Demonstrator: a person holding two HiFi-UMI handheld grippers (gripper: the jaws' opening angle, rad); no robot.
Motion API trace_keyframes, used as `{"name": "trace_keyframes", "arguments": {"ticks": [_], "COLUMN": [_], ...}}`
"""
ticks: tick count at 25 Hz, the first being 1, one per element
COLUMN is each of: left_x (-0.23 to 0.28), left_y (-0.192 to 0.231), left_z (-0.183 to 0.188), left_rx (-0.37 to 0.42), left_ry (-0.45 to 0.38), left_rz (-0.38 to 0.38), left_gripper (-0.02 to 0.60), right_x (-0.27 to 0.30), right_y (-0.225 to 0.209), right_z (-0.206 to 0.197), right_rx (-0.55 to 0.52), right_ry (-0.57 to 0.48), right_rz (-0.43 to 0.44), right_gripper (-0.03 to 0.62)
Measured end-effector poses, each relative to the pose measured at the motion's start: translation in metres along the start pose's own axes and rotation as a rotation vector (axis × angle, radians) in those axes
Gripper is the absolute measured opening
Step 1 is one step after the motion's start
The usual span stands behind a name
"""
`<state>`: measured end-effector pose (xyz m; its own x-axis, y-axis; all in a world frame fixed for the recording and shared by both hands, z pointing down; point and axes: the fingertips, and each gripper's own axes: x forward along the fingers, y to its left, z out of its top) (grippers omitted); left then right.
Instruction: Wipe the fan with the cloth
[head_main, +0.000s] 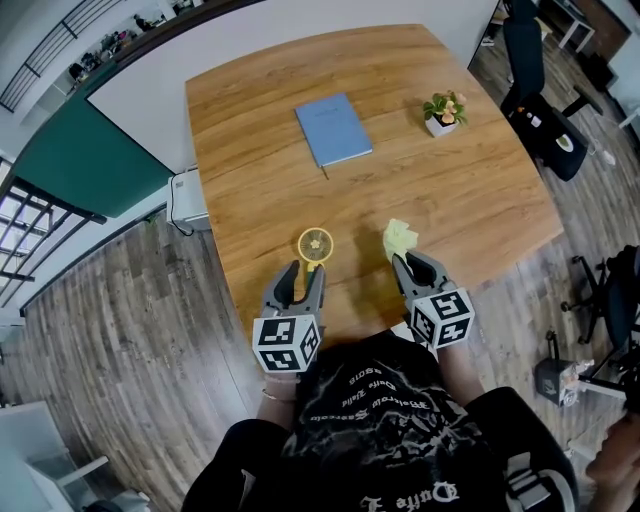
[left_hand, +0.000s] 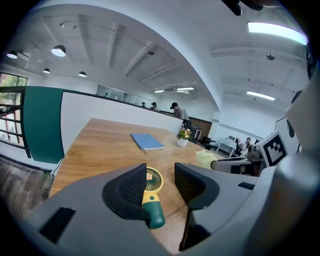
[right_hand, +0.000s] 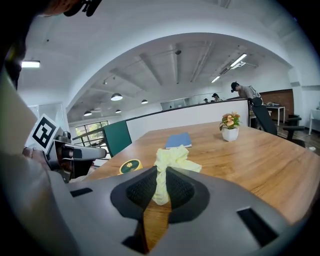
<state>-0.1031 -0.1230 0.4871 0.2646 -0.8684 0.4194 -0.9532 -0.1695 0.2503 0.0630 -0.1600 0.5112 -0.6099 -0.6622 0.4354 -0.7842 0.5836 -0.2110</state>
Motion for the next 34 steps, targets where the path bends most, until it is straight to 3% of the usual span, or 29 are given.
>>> {"name": "trace_keyframes", "arguments": {"ticks": [6,8,13,34], "left_x": [-0.001,-0.001,-0.001,0.003], "left_y": [-0.003,-0.005,-0.013,-0.009], "left_z": [0.0,0.0,0.0,-0.009], "left_rx": [0.027,0.027,0.024,0.05], "left_ry": [-0.004,-0.004,-0.003,0.033], "left_rz": [0.017,0.001,-0.037,-0.008], "left_gripper": [0.039,0.025,0.021,0.02], "right_x": [-0.002,-0.002,-0.002,-0.001], "right_y": [0.002,0.003,0.005,0.004], "right_z": [0.001,0.0,-0.001,-0.004], "right_rx": [-0.028,-0.038,-0.06,-0.116], "right_ry": [-0.004,-0.001,0.006,0.029], "right_rz": [-0.022,-0.026,-0.031,-0.049], "right_gripper": [0.06,0.058,0.057,0.052]}}
